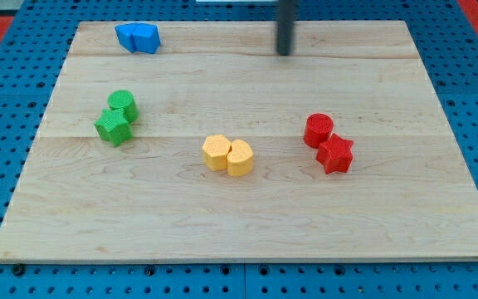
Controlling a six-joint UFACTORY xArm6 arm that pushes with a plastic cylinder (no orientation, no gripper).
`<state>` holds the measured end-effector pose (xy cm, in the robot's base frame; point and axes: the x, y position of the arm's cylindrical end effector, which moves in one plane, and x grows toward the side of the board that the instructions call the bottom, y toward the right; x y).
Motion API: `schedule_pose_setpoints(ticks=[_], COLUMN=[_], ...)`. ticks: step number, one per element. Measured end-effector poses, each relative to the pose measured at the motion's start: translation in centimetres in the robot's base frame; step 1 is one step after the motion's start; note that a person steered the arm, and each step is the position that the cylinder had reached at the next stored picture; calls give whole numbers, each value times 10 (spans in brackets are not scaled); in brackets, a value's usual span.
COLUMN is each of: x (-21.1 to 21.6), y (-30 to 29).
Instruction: Place the red blocks towards the top center
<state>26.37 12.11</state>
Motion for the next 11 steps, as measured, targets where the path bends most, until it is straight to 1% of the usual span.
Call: schedule_pose_setpoints(ticks=[1,2,3,4,5,6,8,9,10,11], x=[52,145,253,268,214,174,173,158,121,119], y=[75,122,106,41,11,-22,-12,-3,-6,-17])
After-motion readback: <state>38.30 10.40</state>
